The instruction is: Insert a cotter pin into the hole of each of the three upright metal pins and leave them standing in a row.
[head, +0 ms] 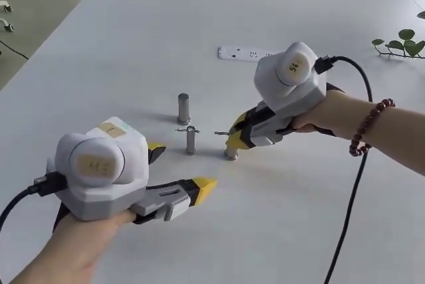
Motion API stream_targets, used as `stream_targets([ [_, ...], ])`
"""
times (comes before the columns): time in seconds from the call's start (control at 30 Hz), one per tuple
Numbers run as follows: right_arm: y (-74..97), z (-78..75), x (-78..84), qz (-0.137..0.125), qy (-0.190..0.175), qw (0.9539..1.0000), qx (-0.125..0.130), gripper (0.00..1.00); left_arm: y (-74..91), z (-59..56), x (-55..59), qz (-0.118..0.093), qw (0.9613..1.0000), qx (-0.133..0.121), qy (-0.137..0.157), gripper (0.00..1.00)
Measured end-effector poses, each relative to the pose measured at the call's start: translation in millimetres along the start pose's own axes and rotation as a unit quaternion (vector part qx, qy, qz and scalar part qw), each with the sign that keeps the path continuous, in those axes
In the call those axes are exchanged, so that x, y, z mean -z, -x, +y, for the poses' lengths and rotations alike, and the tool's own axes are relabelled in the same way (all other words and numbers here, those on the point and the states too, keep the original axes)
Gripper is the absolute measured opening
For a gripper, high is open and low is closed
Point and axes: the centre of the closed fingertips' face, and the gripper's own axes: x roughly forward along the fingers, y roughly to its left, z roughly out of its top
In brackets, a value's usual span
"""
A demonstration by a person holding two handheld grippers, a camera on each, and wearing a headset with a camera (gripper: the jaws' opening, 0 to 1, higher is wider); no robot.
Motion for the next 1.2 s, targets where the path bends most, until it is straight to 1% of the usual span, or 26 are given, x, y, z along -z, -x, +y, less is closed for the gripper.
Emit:
stream_targets([
  [0.1,-0.2,-0.9,0.1,-0.002,0.001,1.0000,-0.003,0.09,0.4,1.6,-0.4,-0.001,1.0000,-0.004,0.003,0.59],
  [0.13,-0.4,-1.1,0.4,-0.002,0.001,1.0000,-0.004,0.09,0.9,3.8,-0.7,-0.003,0.9999,-0.010,0.002,0.59],
  [0.3,-0.5,-1.9,0.7,-0.008,-0.004,0.9999,-0.012,0.09,1.6,3.5,1.0,0.000,0.9999,-0.010,0.003,0.59],
  [0.33,0.0,-1.4,-0.4,-0.013,-0.007,0.9998,-0.010,0.10,1.7,3.4,1.6,0.001,0.9999,-0.010,0.003,0.59],
  [0.37,0.5,-2.1,-2.8,-0.022,-0.009,0.9997,-0.006,0.13,2.0,3.1,1.7,0.002,0.9999,-0.011,0.003,0.58],
  [0.43,2.3,0.6,-3.1,-0.024,-0.012,0.9996,-0.007,0.18,2.6,3.6,1.4,0.001,0.9999,-0.013,0.003,0.58],
  [0.5,3.0,0.4,-1.4,-0.024,-0.010,0.9997,-0.002,0.20,3.4,5.5,0.9,0.000,0.9999,-0.015,0.001,0.59],
  [0.53,4.0,2.7,-1.9,-0.026,-0.013,0.9996,-0.002,0.22,3.8,6.2,0.5,-0.001,0.9999,-0.016,0.001,0.59],
  [0.6,6.8,2.4,-5.4,-0.037,-0.029,0.9989,0.003,0.23,5.5,7.8,-0.9,-0.003,0.9998,-0.017,0.001,0.60],
  [0.67,10.9,3.0,-12.0,-0.053,-0.055,0.9970,0.005,0.25,7.0,9.5,-2.2,-0.006,0.9998,-0.019,0.001,0.61],
  [0.7,13.0,3.1,-15.5,-0.059,-0.075,0.9954,0.006,0.26,8.0,10.3,-2.6,-0.007,0.9998,-0.019,0.001,0.62],
  [0.73,13.2,2.3,-16.1,-0.064,-0.085,0.9943,0.008,0.27,8.8,10.8,-2.6,-0.007,0.9998,-0.020,0.001,0.62],
  [0.8,16.0,1.4,-24.1,-0.079,-0.101,0.9916,0.015,0.30,10.3,11.8,-2.1,-0.006,0.9997,-0.022,-0.001,0.63],
  [0.87,17.7,0.7,-33.5,-0.096,-0.108,0.9894,0.020,0.29,12.0,12.1,-1.1,-0.005,0.9997,-0.023,0.000,0.63],
  [0.9,17.4,-0.4,-36.3,-0.099,-0.113,0.9884,0.024,0.30,12.7,12.2,-0.8,-0.005,0.9997,-0.024,0.002,0.63],
  [0.97,15.5,-2.5,-45.5,-0.114,-0.123,0.9853,0.032,0.30,13.7,13.6,-0.9,-0.006,0.9997,-0.024,0.005,0.63],
  [1.1,9.4,-12.3,-59.1,-0.138,-0.135,0.9796,0.056,0.30,14.6,14.1,-0.4,-0.009,0.9996,-0.026,0.007,0.64],
  [1.2,3.3,-16.1,-68.6,-0.147,-0.138,0.9774,0.063,0.29,15.2,13.3,-1.2,-0.016,0.9994,-0.024,0.017,0.64],
])
